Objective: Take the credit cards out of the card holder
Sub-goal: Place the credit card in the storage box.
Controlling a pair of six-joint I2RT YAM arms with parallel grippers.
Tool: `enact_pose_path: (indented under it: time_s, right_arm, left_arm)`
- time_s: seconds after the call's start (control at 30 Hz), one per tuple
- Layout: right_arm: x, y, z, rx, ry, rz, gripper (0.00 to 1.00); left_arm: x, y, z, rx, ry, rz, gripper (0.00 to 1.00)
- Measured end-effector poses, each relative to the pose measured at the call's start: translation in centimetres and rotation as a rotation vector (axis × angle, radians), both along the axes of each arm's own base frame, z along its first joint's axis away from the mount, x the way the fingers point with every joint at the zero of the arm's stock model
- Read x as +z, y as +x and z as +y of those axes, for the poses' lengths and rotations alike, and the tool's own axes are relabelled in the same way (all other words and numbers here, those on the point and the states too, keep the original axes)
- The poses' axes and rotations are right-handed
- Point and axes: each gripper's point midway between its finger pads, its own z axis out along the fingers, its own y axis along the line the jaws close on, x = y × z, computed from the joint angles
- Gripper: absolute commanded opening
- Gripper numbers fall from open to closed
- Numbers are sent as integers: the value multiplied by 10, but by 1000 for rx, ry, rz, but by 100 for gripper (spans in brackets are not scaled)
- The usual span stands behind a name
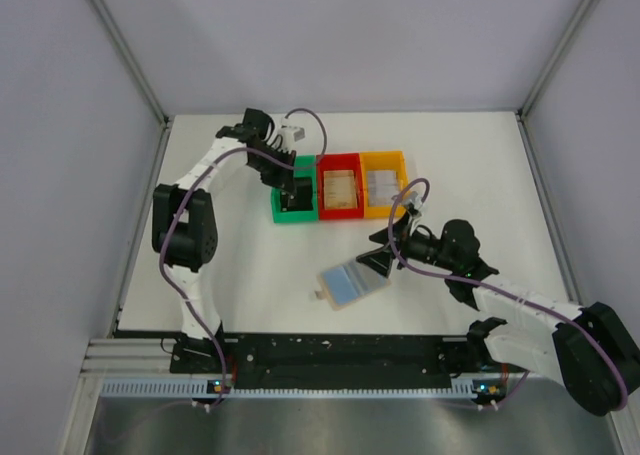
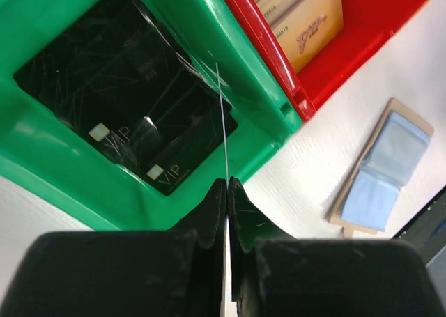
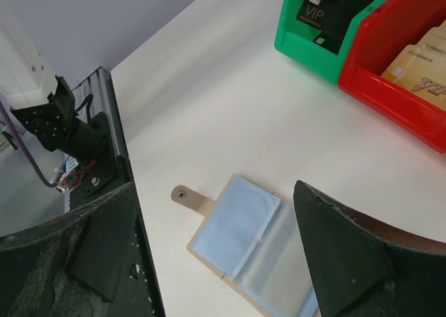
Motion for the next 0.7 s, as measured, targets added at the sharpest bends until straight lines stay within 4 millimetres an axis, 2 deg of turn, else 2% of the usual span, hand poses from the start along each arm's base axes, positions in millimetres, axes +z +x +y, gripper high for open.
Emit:
enact_pose_path:
  time_s: [0.13,0.27,0.43,0.7]
  right_arm:
    - [0,0,0,0,0,-1,93]
    - [0,0,0,1,-2,-3,93]
    - [-3,1,0,0,-9,1,93]
    - [-3,1,0,0,-10,-1,93]
  left_arm:
    - [-9,11,-2,-11,7,3,0]
    - [-20,17,-1,-10,23,14,20]
    - [-19,23,3,-9,47,-4,42]
    - [-12,36,15,24,123,-52,48]
